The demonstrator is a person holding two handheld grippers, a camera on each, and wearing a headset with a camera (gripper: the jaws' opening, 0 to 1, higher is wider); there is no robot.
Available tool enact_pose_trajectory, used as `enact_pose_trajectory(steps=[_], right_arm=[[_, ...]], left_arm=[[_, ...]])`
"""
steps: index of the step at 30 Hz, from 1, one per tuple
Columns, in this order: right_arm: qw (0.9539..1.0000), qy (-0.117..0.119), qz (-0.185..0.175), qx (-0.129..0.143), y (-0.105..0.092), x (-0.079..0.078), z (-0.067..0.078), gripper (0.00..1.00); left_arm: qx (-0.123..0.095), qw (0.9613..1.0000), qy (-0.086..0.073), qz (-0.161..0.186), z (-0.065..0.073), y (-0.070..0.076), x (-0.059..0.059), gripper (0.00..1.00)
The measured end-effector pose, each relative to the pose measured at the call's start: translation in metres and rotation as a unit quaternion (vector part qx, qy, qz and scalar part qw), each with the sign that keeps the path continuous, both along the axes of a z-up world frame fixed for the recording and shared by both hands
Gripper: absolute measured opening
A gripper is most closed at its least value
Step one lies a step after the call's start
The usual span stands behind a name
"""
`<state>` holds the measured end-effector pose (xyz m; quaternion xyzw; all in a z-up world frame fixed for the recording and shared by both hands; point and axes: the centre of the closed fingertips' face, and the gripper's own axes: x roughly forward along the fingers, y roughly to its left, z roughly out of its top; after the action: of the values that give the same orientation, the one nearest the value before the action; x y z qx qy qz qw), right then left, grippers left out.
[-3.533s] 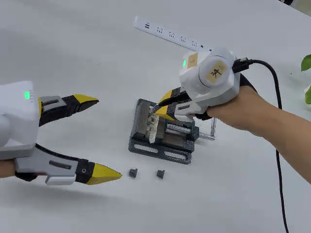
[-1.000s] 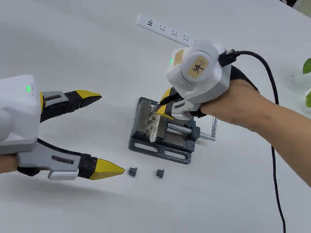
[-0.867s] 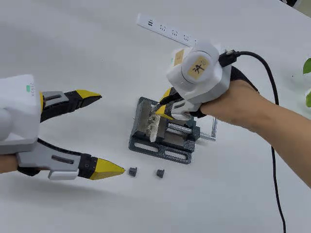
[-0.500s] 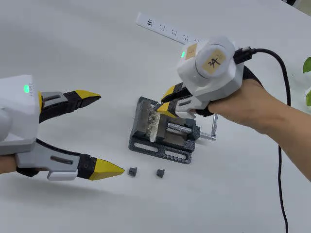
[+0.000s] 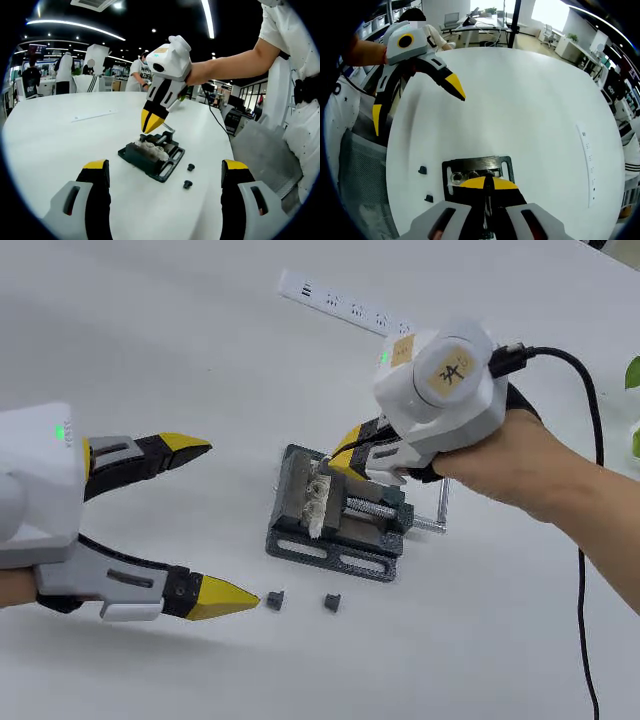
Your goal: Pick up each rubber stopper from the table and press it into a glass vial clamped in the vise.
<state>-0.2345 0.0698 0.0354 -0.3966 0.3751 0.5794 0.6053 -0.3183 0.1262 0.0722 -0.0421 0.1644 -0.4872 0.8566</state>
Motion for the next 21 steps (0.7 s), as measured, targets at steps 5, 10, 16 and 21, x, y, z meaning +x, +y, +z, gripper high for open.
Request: enact_pose_trajectory(steps=[5, 10, 16, 21], right_arm=[[1.0, 0.0, 0.001, -0.001, 0.0001, 0.0015, -0.0025, 0.0], [1.0, 0.002, 0.003, -0.003, 0.0003, 0.0002, -0.0056, 0.0], [1.0, 0.001, 0.006, -0.004, 0.0004, 0.0014, -0.0046, 0.0], [0.9999, 0.002, 0.01, -0.008, -0.0001, 0.0024, -0.0044, 0.0]], left_arm=[[0.0, 1.0, 0.001, 0.0, -0.0001, 0.0002, 0.0004, 0.92], [0.0, 1.0, 0.002, 0.001, -0.0004, 0.0001, 0.0004, 0.92], [-0.001, 1.0, 0.001, 0.002, 0.0001, 0.0005, 0.0016, 0.92], [-0.003, 1.0, 0.001, 0.002, 0.0005, -0.0006, 0.0023, 0.91]])
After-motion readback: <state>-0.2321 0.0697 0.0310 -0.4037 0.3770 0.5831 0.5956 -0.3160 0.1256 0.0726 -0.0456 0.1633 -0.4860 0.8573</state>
